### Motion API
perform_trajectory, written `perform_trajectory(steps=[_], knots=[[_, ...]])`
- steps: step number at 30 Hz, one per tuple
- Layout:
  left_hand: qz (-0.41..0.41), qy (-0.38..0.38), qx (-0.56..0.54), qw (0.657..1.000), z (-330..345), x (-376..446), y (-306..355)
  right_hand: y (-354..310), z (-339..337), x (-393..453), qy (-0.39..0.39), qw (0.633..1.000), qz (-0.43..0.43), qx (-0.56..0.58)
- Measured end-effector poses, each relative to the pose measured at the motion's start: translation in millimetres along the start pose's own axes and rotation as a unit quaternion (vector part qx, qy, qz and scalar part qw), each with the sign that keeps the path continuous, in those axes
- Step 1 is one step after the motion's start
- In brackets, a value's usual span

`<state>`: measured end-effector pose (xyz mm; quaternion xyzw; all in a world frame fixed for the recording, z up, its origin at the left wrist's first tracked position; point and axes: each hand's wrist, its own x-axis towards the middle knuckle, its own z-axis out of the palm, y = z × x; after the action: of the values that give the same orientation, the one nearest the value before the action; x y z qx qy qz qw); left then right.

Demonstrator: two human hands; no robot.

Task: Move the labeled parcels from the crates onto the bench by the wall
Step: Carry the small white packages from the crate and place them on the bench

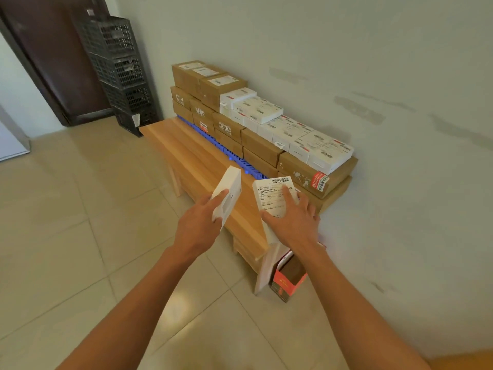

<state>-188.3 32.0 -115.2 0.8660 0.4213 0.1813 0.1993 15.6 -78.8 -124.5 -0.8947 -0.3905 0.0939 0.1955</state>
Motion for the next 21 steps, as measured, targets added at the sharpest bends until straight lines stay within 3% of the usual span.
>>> perform_trajectory(steps=[11, 21], knots=[[0.023, -0.023, -0.054, 0.998, -2.4, 197.7, -67.2, -76.5, 31.3, 156.8, 0.026, 0.999, 0.044, -0.013], [0.128, -0.060, -0.070, 0.987, 10.2, 360.5, -78.9, -107.1, 38.2, 263.0, 0.068, 0.987, 0.147, -0.004]])
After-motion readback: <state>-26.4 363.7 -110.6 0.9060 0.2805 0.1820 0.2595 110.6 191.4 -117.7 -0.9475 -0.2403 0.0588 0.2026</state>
